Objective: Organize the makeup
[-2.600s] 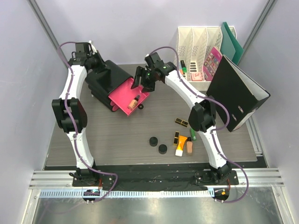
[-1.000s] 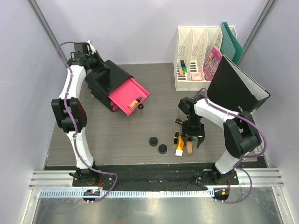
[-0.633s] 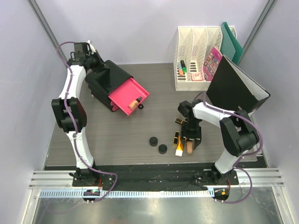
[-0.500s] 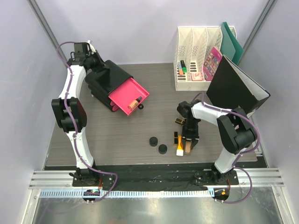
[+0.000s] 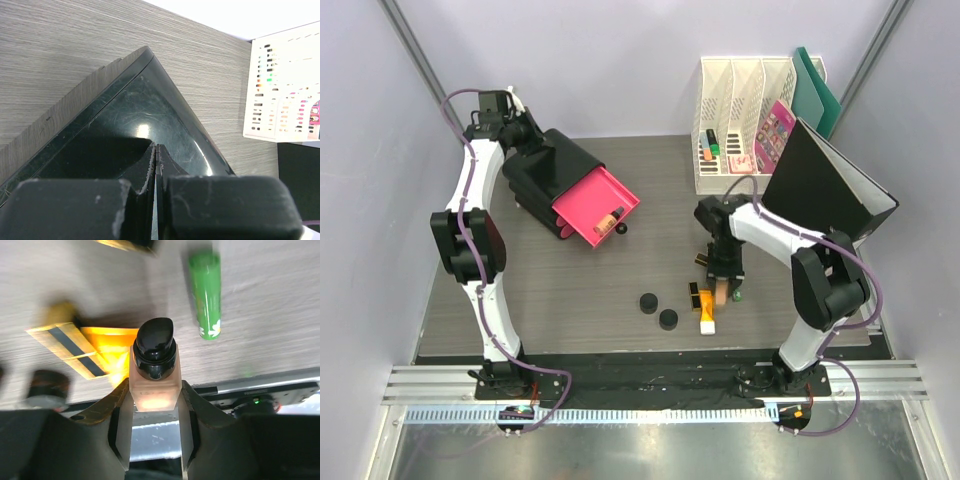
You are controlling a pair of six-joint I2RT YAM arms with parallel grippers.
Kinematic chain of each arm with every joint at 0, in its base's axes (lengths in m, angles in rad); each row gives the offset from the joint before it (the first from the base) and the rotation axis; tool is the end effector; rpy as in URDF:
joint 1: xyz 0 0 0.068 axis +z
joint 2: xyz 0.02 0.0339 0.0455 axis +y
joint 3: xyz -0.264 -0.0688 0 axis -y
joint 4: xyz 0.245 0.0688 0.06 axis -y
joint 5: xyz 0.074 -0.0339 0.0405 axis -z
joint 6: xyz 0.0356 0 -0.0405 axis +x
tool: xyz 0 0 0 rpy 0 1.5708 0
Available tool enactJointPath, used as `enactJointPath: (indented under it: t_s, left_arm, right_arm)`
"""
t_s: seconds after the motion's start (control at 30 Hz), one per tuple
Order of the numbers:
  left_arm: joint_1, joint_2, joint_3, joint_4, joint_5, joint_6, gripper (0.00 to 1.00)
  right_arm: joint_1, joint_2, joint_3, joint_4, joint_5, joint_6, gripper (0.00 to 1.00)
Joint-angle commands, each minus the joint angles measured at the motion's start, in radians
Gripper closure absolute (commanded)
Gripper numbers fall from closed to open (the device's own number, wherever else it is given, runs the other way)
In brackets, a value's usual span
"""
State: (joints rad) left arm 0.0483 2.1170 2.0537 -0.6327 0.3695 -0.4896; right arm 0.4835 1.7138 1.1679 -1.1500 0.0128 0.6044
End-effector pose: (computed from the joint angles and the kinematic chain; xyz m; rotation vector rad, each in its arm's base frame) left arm 0.4878 0.0107 0.3147 -0.4146 2.2556 -0.6504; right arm 0.2521 0.1319 0.1901 -0.1824 -3.0335 0.1151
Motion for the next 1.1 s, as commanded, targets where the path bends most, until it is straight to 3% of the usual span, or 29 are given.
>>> enactJointPath:
  t_s: [0.0, 0.17, 0.47, 0.77, 1.07]
  left_arm:
    - [0.009, 0.116, -0.055, -0.269, -0.086, 0.054, 1.0]
    - [0.008, 0.109, -0.055, -0.277, -0.089, 0.06, 1.0]
    - [0.009, 0.109, -0.072, -0.252, -0.058, 0.025, 1.0]
    - [0.009, 0.106, -0.061, -0.26, -0.055, 0.025, 1.0]
    - [0.009, 0.107, -0.075, -0.268, -0.053, 0.036, 1.0]
  right_arm:
    - [0.004, -0.023, 0.275, -0.112, 0.084, -0.072, 0.99]
    - [0.006, 0.125, 0.643, -0.111, 0.046, -0.107, 0.99]
    - [0.023, 0.435, 1.206, 0.001, -0.163, -0.117, 0.99]
    - [0.09, 0.509, 1.254, 0.242, -0.362, -0.048, 0.99]
    - [0.161, 0.544, 1.251, 0.322, -0.459, -0.023, 0.99]
